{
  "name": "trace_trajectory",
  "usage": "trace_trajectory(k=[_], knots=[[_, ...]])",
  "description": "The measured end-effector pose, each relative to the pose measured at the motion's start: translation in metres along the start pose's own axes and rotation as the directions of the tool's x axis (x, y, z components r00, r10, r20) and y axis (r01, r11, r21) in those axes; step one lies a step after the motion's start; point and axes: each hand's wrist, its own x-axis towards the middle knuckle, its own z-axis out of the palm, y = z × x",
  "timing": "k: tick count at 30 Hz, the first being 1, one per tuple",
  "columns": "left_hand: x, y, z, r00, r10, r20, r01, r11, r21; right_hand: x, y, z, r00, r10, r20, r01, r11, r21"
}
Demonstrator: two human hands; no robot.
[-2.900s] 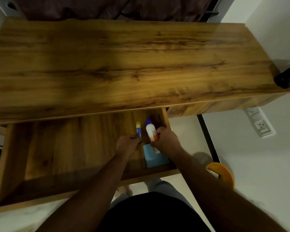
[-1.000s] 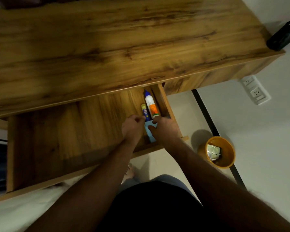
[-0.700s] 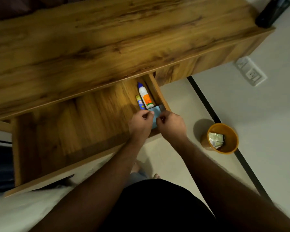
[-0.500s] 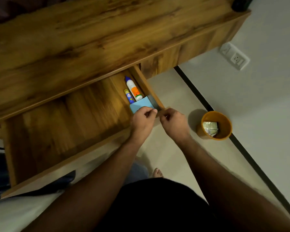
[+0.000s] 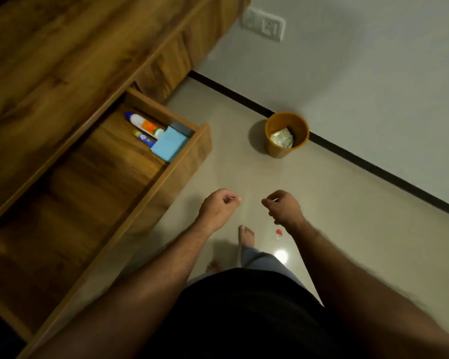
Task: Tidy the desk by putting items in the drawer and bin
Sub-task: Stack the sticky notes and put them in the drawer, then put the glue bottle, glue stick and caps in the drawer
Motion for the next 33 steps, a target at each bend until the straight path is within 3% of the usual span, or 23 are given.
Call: trace_trajectory(k=[6,15,23,28,33], knots=[[-0.043,-0.038,0.039,0.99,-0.046,0.134,0.049,0.999,-0.022,-0.072,0.078,0.017,0.991,0.126,-0.052,-0.121,0.988,0.093],[-0.074,-0.054,0.096,0.961,-0.098,0.26,0.107,0.994,-0.019,-0.125,0.149,-0.017,0.962,0.228,-0.153,-0.211,0.97,0.117],[-0.097,-0.062,0.154,0.963,-0.195,0.187,0.204,0.979,-0.028,-0.123,0.206,-0.034,0.981,0.191,-0.02,-0.19,0.981,0.044],[-0.129,-0.061,0.203,0.963,-0.264,0.056,0.268,0.96,-0.078,-0.117,0.242,-0.061,0.992,0.056,0.115,-0.041,0.991,-0.128],[-0.16,-0.065,0.256,0.951,-0.309,0.021,0.309,0.943,-0.124,-0.109,0.269,-0.088,0.99,-0.011,0.139,0.035,0.985,-0.167]])
